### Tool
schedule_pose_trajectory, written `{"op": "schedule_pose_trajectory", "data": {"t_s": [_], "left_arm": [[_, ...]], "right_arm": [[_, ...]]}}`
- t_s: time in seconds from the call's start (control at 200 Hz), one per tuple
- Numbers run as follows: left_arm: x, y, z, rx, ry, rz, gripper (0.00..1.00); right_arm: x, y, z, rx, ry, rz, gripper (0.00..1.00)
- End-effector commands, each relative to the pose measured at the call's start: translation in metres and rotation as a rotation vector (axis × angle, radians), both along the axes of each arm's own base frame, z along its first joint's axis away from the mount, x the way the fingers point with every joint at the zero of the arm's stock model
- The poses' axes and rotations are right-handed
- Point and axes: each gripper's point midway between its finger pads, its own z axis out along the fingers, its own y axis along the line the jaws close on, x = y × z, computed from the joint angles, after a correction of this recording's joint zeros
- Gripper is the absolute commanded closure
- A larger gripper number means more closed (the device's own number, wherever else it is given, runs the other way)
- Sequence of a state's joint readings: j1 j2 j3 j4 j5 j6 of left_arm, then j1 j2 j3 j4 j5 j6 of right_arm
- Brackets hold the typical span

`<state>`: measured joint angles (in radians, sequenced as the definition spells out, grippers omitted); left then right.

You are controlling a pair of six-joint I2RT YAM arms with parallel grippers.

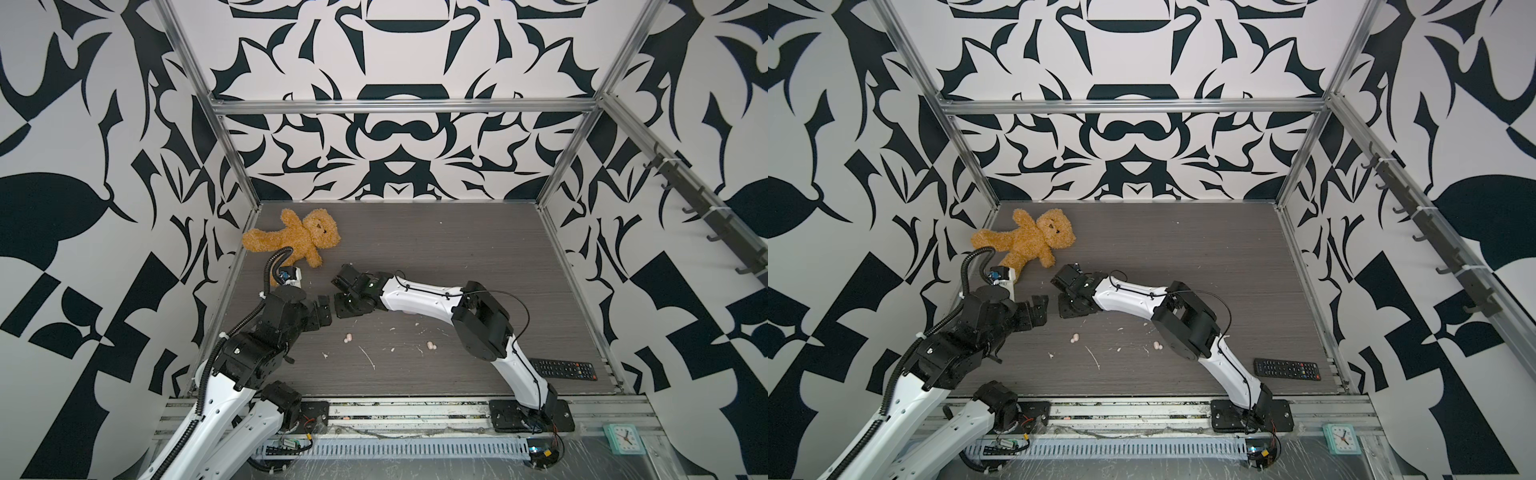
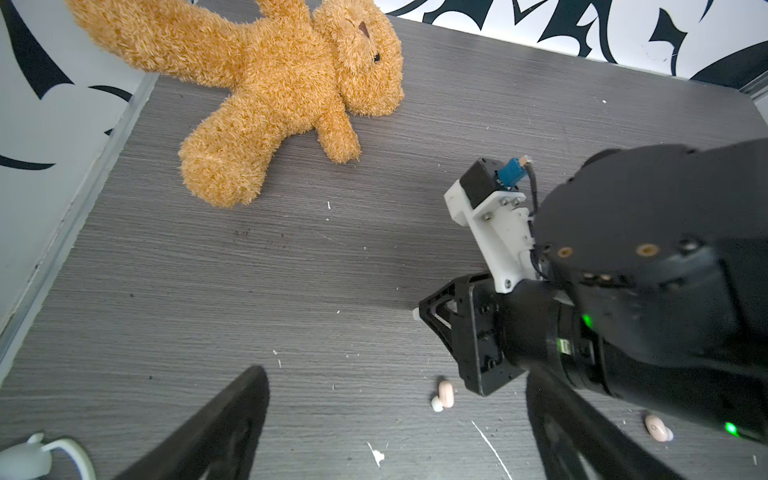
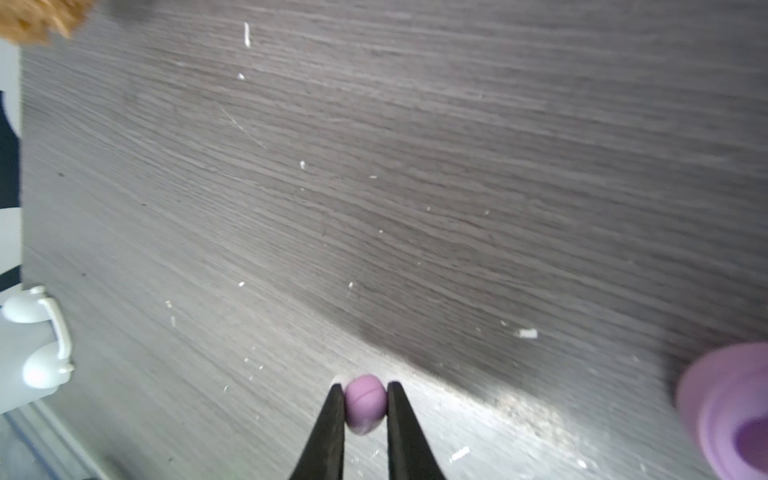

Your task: Insert the wireless bluetooth earbuds into the charging case

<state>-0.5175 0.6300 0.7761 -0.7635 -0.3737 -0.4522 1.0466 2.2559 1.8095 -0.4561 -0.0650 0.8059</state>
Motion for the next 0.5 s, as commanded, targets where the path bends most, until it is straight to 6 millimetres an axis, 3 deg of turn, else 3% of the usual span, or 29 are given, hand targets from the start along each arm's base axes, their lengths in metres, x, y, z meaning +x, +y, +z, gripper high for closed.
{"op": "schedule_pose_trajectory", "data": {"t_s": [0.0, 0.13, 0.29, 0.495], "left_arm": [[-0.001, -0.001, -0.006, 0.005, 0.014, -0.005, 0.01], [-0.001, -0.001, -0.006, 0.004, 0.015, -0.006, 0.01], [-0.001, -0.002, -0.006, 0.0, 0.015, -0.01, 0.01], [-0.001, -0.004, -0.008, -0.002, 0.023, -0.016, 0.01]], "right_arm": [[0.001, -0.001, 0.034, 0.068, -0.029, -0.004, 0.8], [-0.009, -0.017, 0.036, 0.065, -0.023, -0.002, 0.81], [-0.023, -0.052, 0.031, 0.031, -0.016, -0.014, 0.81], [-0.046, -0.091, 0.009, -0.026, 0.026, -0.025, 0.81]]}}
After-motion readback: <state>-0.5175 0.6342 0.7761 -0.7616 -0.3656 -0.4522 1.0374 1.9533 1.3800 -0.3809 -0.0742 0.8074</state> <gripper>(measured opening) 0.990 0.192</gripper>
